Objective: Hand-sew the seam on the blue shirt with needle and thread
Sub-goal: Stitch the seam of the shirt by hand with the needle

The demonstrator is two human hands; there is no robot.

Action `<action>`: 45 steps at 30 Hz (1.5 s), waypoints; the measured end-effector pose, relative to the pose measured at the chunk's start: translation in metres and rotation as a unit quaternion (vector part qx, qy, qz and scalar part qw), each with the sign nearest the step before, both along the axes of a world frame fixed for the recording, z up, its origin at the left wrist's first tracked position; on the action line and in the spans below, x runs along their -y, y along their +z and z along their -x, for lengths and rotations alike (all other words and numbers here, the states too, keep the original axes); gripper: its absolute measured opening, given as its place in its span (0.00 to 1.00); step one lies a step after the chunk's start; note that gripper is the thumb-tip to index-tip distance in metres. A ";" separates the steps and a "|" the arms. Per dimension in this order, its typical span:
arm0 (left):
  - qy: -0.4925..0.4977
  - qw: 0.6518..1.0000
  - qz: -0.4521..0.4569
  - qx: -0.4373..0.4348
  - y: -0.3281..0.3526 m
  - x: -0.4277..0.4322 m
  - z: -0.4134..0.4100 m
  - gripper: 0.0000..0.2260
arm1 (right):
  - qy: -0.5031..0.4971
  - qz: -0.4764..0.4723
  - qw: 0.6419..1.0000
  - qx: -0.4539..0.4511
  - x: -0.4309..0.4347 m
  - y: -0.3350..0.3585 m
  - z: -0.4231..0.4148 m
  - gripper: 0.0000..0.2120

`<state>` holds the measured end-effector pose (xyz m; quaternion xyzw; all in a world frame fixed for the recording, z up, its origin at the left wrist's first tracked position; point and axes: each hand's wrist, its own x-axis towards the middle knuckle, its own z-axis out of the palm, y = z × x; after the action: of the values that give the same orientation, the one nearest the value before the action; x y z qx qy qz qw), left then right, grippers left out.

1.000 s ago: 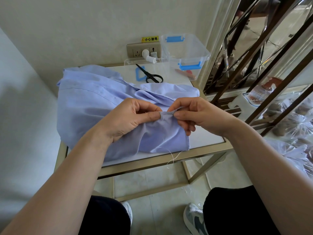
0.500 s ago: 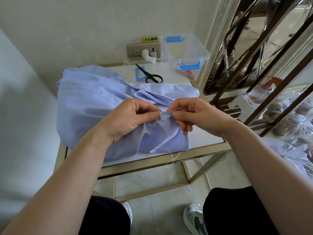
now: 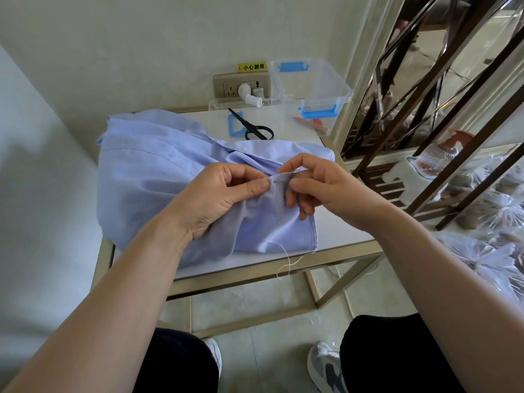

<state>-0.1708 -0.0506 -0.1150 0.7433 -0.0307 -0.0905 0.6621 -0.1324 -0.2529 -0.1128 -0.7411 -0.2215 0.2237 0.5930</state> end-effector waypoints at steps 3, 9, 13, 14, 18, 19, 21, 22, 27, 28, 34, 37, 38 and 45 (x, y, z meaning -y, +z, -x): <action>0.002 1.000 0.000 0.000 0.000 0.000 0.000 0.04 | -0.007 -0.004 1.000 0.016 0.002 -0.001 -0.003 0.10; -0.018 1.000 0.004 0.000 0.002 0.006 0.002 0.06 | 0.011 -0.001 0.999 0.035 -0.002 -0.004 0.002 0.07; -0.011 1.000 0.009 -0.002 0.002 0.006 0.001 0.05 | 0.018 -0.014 0.999 0.044 -0.001 -0.002 0.002 0.06; -0.010 1.000 0.006 -0.001 0.001 0.006 0.001 0.05 | 0.020 -0.010 0.998 0.051 -0.002 -0.002 0.003 0.06; 0.021 1.000 0.000 0.000 -0.001 0.008 0.001 0.05 | -0.009 0.026 0.995 0.092 -0.007 -0.005 0.004 0.08; 0.042 0.999 -0.004 0.001 -0.001 0.008 -0.001 0.05 | -0.038 0.038 0.991 0.122 -0.007 -0.005 0.003 0.11; 0.077 0.997 -0.019 0.008 -0.003 0.006 -0.003 0.07 | -0.087 0.065 0.971 0.214 -0.007 -0.005 0.001 0.13; 0.084 0.996 -0.026 0.011 -0.003 0.005 -0.003 0.07 | -0.093 0.073 0.959 0.257 -0.007 -0.004 0.001 0.11; 0.048 0.998 -0.045 0.009 -0.002 0.009 -0.001 0.03 | -0.097 0.077 0.914 0.385 -0.011 -0.013 0.003 0.03; 0.047 0.998 -0.050 0.011 -0.002 0.009 -0.002 0.03 | -0.103 0.079 0.904 0.407 -0.012 -0.014 0.002 0.02; 0.071 0.993 -0.086 0.025 -0.001 0.012 0.000 0.07 | -0.056 0.022 0.923 0.380 -0.016 -0.007 0.008 0.02; 0.117 0.988 -0.100 0.024 -0.004 0.008 -0.003 0.08 | -0.009 -0.076 0.973 0.217 -0.016 0.000 0.014 0.05; 0.128 0.987 -0.095 0.018 -0.006 0.006 -0.004 0.08 | 0.038 -0.108 0.985 0.132 -0.014 0.002 0.015 0.04; 0.140 0.988 -0.061 0.039 -0.006 0.004 -0.003 0.05 | 0.456 0.092 0.842 -0.273 0.003 0.016 0.021 0.04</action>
<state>-0.1673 -0.0550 -0.1214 0.7821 0.0532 0.0301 0.6202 -0.1531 -0.2563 -0.0972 -0.5164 -0.3420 0.6815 0.3898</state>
